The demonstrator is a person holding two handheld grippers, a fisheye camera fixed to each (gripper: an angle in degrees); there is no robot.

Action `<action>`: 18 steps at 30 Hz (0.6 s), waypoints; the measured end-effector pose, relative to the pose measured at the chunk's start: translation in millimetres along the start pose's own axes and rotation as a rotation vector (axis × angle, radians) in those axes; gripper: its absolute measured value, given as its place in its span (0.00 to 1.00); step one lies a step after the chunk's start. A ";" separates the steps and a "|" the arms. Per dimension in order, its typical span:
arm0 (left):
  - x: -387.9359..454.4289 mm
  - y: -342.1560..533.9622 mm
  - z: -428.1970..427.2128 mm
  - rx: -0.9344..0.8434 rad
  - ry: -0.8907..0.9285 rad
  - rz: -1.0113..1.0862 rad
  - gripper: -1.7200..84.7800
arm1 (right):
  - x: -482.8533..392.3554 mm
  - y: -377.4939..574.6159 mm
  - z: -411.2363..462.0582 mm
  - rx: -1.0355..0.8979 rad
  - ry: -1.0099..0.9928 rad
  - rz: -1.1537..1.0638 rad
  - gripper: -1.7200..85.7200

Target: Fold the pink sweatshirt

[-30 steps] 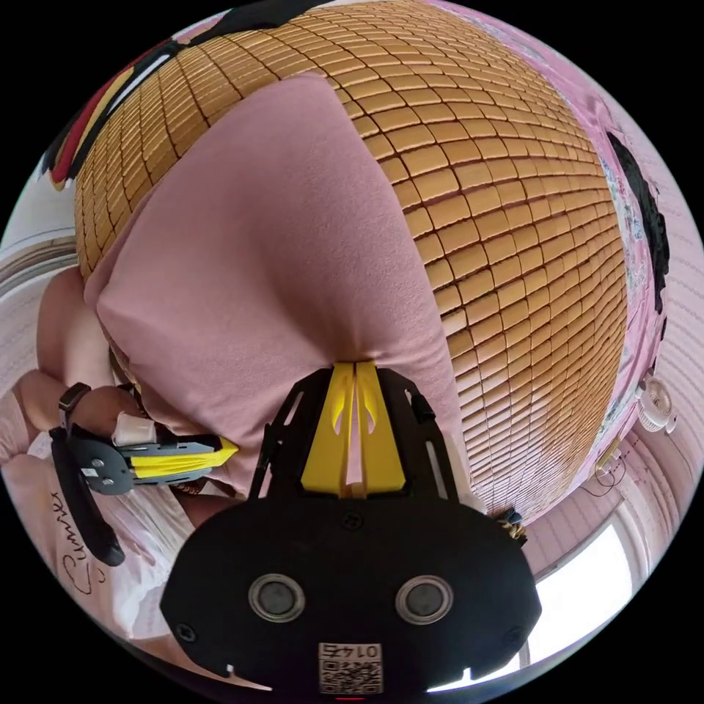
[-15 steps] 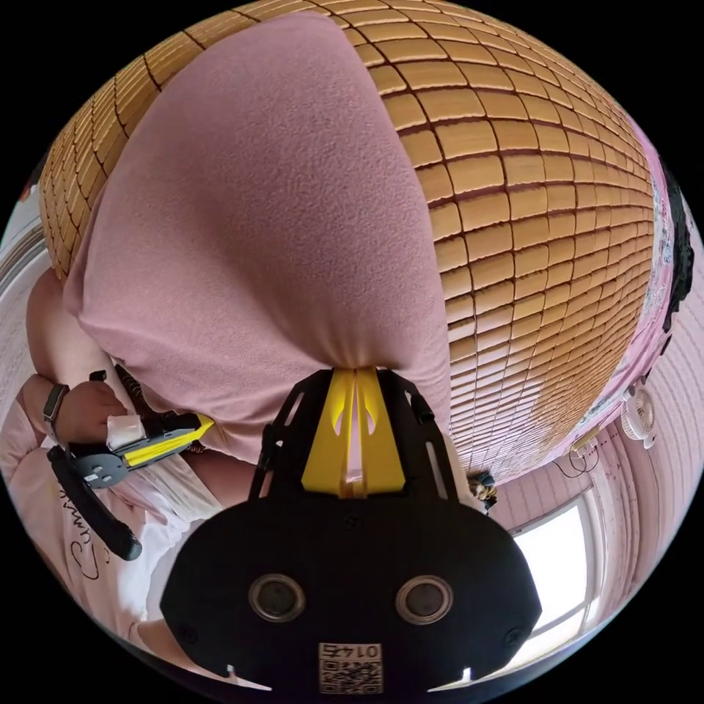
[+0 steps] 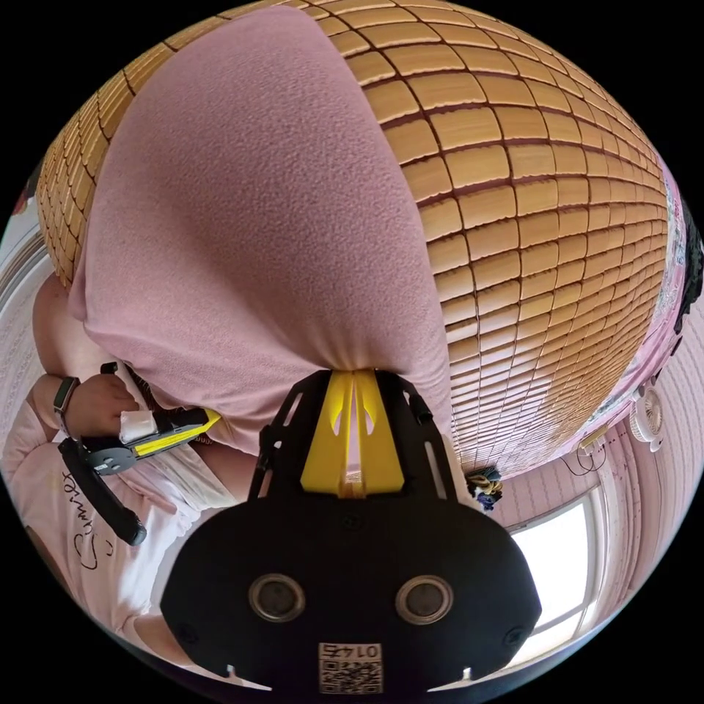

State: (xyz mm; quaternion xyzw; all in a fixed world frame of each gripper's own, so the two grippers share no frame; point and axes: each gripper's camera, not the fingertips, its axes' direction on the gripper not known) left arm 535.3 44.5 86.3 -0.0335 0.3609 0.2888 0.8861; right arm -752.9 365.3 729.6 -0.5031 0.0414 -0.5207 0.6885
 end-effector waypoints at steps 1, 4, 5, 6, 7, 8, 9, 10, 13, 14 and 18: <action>-0.2 0.0 0.5 0.000 0.002 -0.001 0.01 | 3.4 5.1 -0.1 0.025 -0.013 0.015 0.01; -0.8 -0.1 2.2 -0.004 0.011 -0.006 0.01 | 8.3 17.3 -0.8 0.069 -0.022 0.036 0.01; 1.1 -0.4 2.1 -0.008 0.009 0.008 0.01 | 9.6 20.4 -1.3 0.072 -0.021 0.042 0.01; 2.8 0.2 1.4 -0.009 0.009 0.030 0.01 | 10.0 21.8 -1.6 0.073 -0.019 0.044 0.01; 2.8 1.1 0.5 -0.007 0.011 0.040 0.01 | 10.6 24.5 -2.3 0.070 -0.012 0.046 0.01; -0.1 3.7 -2.8 0.002 0.031 0.044 0.01 | 11.2 27.3 -3.1 0.066 -0.004 0.047 0.01; -6.2 6.5 -7.6 0.015 0.066 0.024 0.01 | 11.6 29.0 -3.6 0.065 -0.001 0.046 0.01; -9.7 8.0 -10.7 0.029 0.078 0.007 0.01 | 13.0 33.2 -4.6 0.066 0.004 0.044 0.01; -24.5 14.4 -20.8 0.101 0.081 -0.075 0.01 | 21.2 47.8 -7.8 0.081 -0.013 0.048 0.01; -27.5 13.7 -15.8 0.078 0.077 -0.091 0.01 | 24.8 53.9 -9.3 0.084 -0.020 0.048 0.01; -22.9 10.7 3.5 -0.002 0.055 -0.079 0.01 | 33.1 70.3 -14.4 0.071 -0.020 0.034 0.01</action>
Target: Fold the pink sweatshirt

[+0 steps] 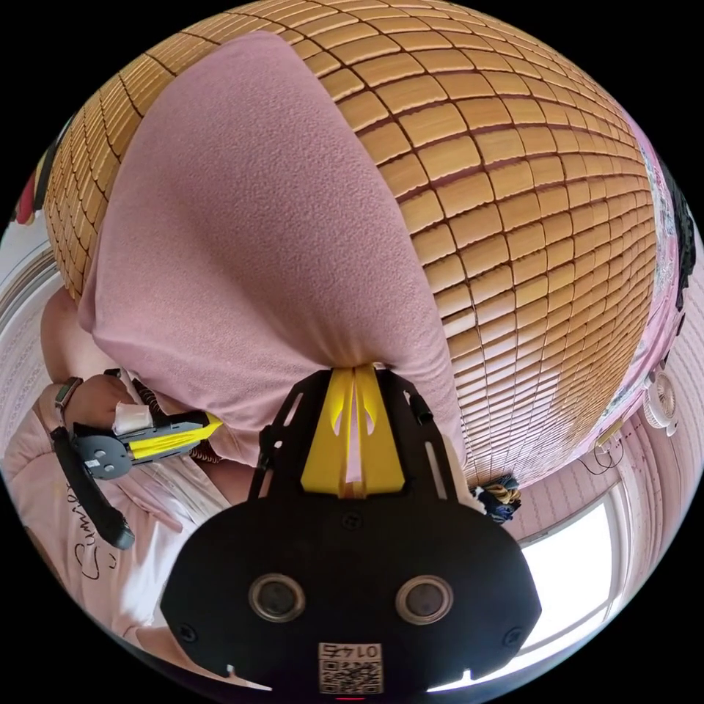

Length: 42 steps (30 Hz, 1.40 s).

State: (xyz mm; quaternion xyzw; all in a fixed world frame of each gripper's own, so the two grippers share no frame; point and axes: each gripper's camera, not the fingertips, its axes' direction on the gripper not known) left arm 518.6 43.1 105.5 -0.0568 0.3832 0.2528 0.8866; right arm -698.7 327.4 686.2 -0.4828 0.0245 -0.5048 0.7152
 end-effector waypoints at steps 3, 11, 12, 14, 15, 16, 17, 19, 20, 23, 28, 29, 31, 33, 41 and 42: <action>-2.1 3.5 -1.2 0.003 0.014 -0.006 0.01 | 6.1 16.7 -5.8 -0.001 0.011 -0.003 0.01; -4.3 14.0 -9.5 0.019 0.039 0.010 0.01 | 53.5 148.4 -14.8 0.429 -0.145 0.156 0.01; 0.1 15.3 -11.6 0.016 0.017 0.029 0.01 | 58.9 159.5 -13.9 0.465 -0.173 0.175 0.01; 7.2 19.4 -15.7 0.016 -0.015 0.068 0.01 | 77.5 209.0 -8.6 0.634 -0.284 0.250 0.01; 10.9 23.3 -19.5 0.019 -0.025 0.097 0.01 | 80.5 223.5 -7.1 0.683 -0.305 0.263 0.01; 13.1 25.5 -22.1 0.022 -0.028 0.118 0.01 | 86.9 255.3 -3.6 0.777 -0.361 0.307 0.01; 17.8 30.0 -29.3 0.040 -0.037 0.154 0.01 | 92.9 289.8 1.7 0.848 -0.430 0.356 0.01; 23.1 35.0 -44.1 0.106 -0.021 0.179 0.01 | 97.7 347.5 13.8 0.943 -0.514 0.421 0.02; 25.2 37.9 -55.0 0.181 0.005 0.182 0.01 | 99.6 388.6 25.5 0.991 -0.545 0.485 0.02; 26.2 44.0 -71.2 0.345 0.043 0.152 0.04 | 97.0 484.1 64.3 0.992 -0.498 0.711 0.05; 32.0 48.0 -71.8 0.422 0.039 0.102 0.13 | 75.6 571.1 118.0 0.848 -0.496 0.910 0.16; 34.8 47.7 -71.0 0.424 0.049 0.104 0.15 | 72.1 580.8 124.6 0.827 -0.512 0.916 0.17; 38.9 48.7 -71.2 0.438 0.050 0.100 0.17 | 72.1 589.7 130.1 0.793 -0.550 0.901 0.16; 41.8 50.0 -72.1 0.455 0.060 0.085 0.18 | 76.1 597.9 128.2 0.767 -0.573 0.887 0.12; 55.1 60.5 -103.2 0.541 0.036 0.101 0.22 | 71.5 663.2 24.7 1.039 -0.825 0.555 0.05; 60.1 63.6 -110.2 0.558 -0.002 0.120 0.22 | 69.5 666.5 16.5 1.046 -0.839 0.523 0.05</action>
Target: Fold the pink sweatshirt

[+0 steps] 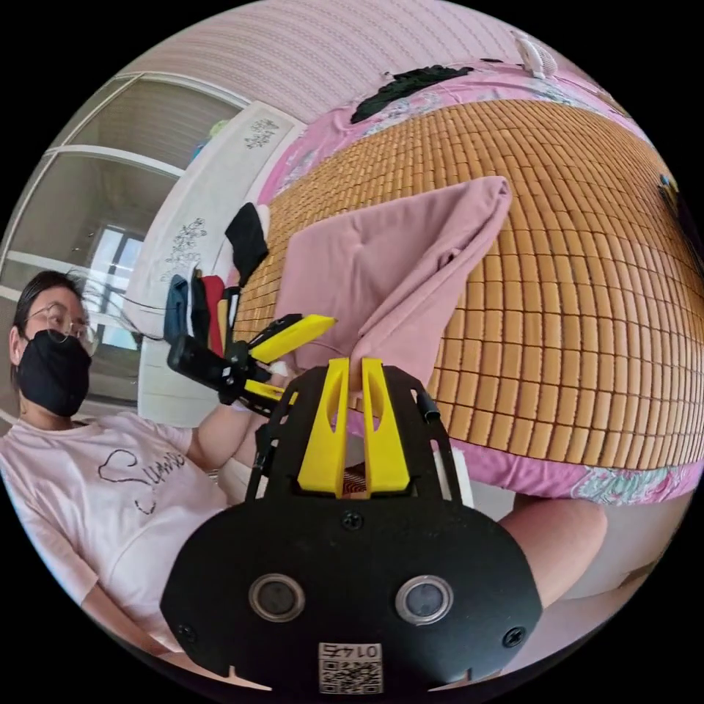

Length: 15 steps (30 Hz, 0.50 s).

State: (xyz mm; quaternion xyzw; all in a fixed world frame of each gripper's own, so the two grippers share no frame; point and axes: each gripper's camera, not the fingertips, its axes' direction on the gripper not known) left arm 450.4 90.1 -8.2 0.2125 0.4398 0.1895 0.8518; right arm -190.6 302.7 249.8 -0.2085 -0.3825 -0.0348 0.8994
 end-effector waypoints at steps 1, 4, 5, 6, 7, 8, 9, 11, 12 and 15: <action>2.4 -0.5 -3.0 0.006 -0.012 0.011 0.22 | -14.3 -1.9 -8.0 -0.013 -0.047 -0.035 0.05; 15.0 -0.7 -9.7 -0.018 -0.031 0.077 0.17 | -37.5 -0.7 -28.9 -0.006 -0.075 -0.068 0.06; 20.9 -0.4 -13.2 -0.026 -0.070 0.110 0.14 | -40.5 2.3 -36.9 -0.003 -0.041 -0.083 0.06; 24.4 -1.4 -16.4 -0.042 -0.092 0.131 0.11 | -39.3 4.6 -41.2 0.006 -0.025 -0.083 0.07; 25.0 -2.3 -17.0 -0.059 -0.089 0.135 0.10 | -29.7 10.5 -51.4 0.050 0.013 -0.049 0.08; 25.7 -3.2 -16.7 -0.097 -0.082 0.141 0.10 | -11.6 16.9 -61.6 0.103 0.070 0.029 0.13; 26.2 -1.8 -17.7 -0.101 -0.072 0.146 0.09 | -2.0 19.5 -65.1 0.115 0.098 0.064 0.17; 25.1 -0.1 -20.2 -0.101 -0.054 0.145 0.09 | 36.6 31.9 -75.9 0.185 0.212 0.204 0.25; 22.8 -0.4 -23.9 -0.098 -0.038 0.137 0.09 | 45.8 35.3 -77.7 0.219 0.220 0.246 0.25; 12.8 1.7 -39.8 -0.044 0.031 0.116 0.09 | 93.7 48.1 -77.8 0.385 0.033 0.464 0.27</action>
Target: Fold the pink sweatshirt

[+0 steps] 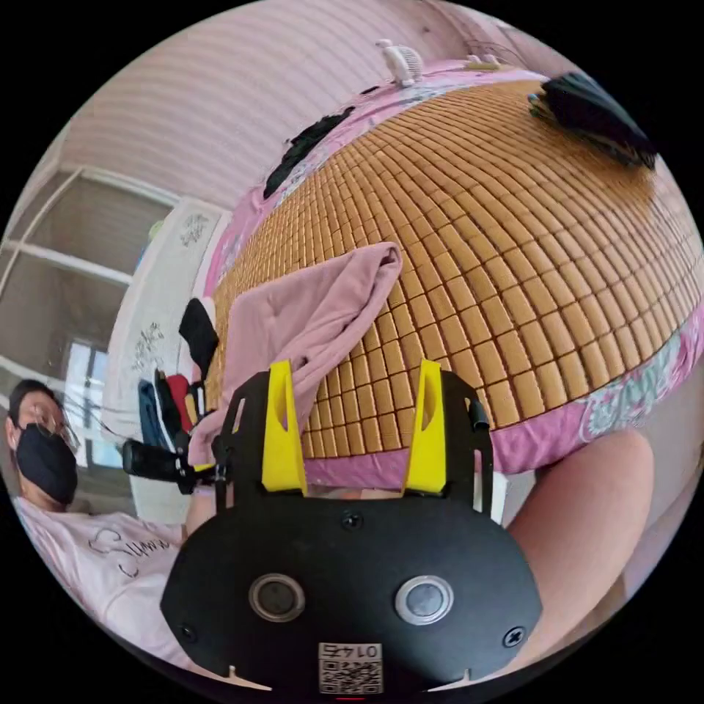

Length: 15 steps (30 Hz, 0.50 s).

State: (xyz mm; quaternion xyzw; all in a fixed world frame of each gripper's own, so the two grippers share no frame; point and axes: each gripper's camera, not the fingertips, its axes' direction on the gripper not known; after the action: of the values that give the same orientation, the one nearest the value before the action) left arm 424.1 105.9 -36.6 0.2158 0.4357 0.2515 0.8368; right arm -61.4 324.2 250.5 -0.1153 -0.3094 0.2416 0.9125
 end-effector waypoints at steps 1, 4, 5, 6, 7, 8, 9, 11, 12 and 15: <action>-2.8 0.9 -3.0 0.011 0.020 -0.007 0.09 | 18.5 -2.7 3.9 0.052 -0.101 0.100 0.27; -13.4 2.2 -16.0 0.048 0.080 -0.024 0.09 | 50.0 0.7 17.8 0.190 -0.454 0.302 0.23; -15.4 2.9 -20.1 0.061 0.096 -0.019 0.09 | 53.3 -0.3 22.4 0.204 -0.546 0.309 0.18; -17.1 3.2 -23.6 0.069 0.112 -0.015 0.09 | 54.0 -1.4 23.0 0.198 -0.557 0.315 0.15; -17.7 3.2 -25.6 0.075 0.117 -0.012 0.09 | 51.0 -3.6 18.3 0.208 -0.575 0.289 0.09; -18.8 3.2 -31.4 0.099 0.113 -0.011 0.09 | 43.3 -6.6 9.5 0.210 -0.588 0.254 0.07; -22.3 2.7 -39.0 0.131 0.115 -0.031 0.09 | 37.3 -8.4 3.5 0.210 -0.593 0.224 0.07; -31.5 2.6 -52.1 0.215 0.156 -0.092 0.09 | 4.1 -16.0 -28.7 0.221 -0.609 0.081 0.05; -36.1 3.7 -61.2 0.292 0.180 -0.127 0.09 | -6.1 -17.6 -37.7 0.225 -0.612 0.042 0.05; -46.0 6.2 -78.4 0.416 0.219 -0.204 0.09 | -72.8 -26.0 -73.8 0.203 -0.536 -0.194 0.05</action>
State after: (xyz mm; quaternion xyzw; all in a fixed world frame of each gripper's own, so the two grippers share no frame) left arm 334.3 93.9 -45.8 0.3098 0.5856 0.0928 0.7433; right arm -56.4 260.2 165.2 0.0744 -0.5232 0.2045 0.8240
